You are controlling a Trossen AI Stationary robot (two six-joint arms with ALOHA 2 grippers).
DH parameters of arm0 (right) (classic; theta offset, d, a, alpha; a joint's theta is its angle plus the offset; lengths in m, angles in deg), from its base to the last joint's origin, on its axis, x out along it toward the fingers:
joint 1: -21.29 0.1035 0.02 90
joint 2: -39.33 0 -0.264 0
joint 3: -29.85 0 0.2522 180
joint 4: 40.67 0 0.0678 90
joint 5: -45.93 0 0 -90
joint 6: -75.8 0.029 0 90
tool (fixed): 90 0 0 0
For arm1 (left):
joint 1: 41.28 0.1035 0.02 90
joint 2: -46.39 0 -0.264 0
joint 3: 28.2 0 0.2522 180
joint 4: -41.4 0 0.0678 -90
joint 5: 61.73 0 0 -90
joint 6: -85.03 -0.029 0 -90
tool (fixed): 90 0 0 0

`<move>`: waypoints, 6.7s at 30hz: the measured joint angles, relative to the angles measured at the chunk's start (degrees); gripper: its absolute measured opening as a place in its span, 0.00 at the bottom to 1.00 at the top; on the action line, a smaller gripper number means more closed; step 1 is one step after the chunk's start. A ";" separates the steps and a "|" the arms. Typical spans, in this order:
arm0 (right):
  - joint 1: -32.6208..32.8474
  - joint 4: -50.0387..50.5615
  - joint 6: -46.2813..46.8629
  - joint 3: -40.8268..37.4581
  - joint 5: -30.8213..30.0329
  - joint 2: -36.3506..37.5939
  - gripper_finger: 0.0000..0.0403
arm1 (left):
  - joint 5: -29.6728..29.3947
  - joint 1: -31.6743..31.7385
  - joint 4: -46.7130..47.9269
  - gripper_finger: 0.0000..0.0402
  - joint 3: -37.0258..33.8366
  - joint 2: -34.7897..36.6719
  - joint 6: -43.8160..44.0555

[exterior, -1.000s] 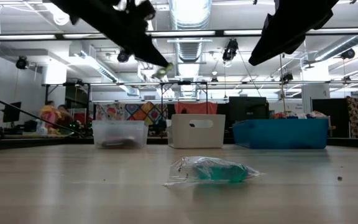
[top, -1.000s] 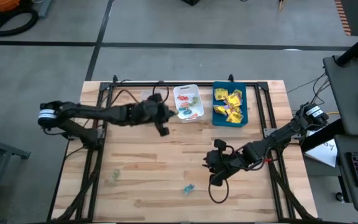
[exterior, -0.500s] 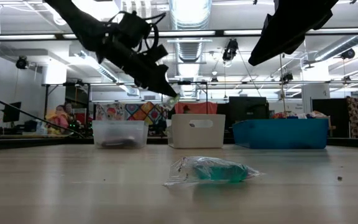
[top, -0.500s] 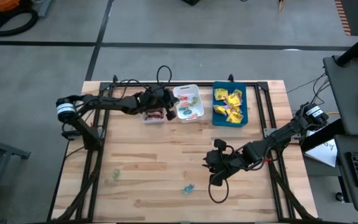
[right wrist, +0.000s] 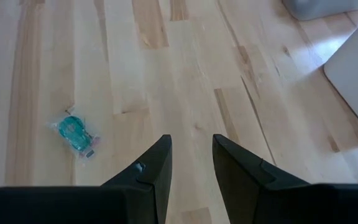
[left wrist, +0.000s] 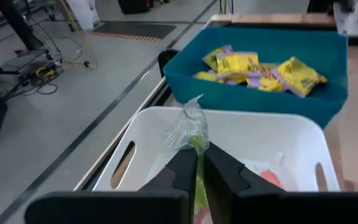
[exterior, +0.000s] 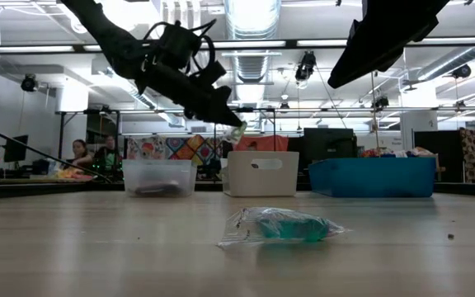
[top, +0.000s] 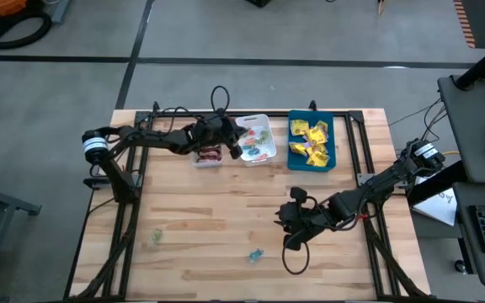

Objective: Sort candy
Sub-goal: Put the right green jelly candy into the white bin, then put the green jelly candy into the white bin, then put the blue jelly candy into the white bin

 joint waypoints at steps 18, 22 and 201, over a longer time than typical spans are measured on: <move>0.00 -0.02 0.09 0.00 0.02 0.00 0.27 | 2.92 -0.05 -1.46 0.29 0.00 0.11 3.45; 0.00 -0.02 0.11 0.00 0.02 0.00 0.27 | 3.27 -0.05 -1.39 0.33 0.00 0.11 4.08; 8.92 -9.03 3.90 -0.44 -0.46 0.09 0.27 | 0.04 4.20 45.33 0.23 36.76 -18.21 -5.73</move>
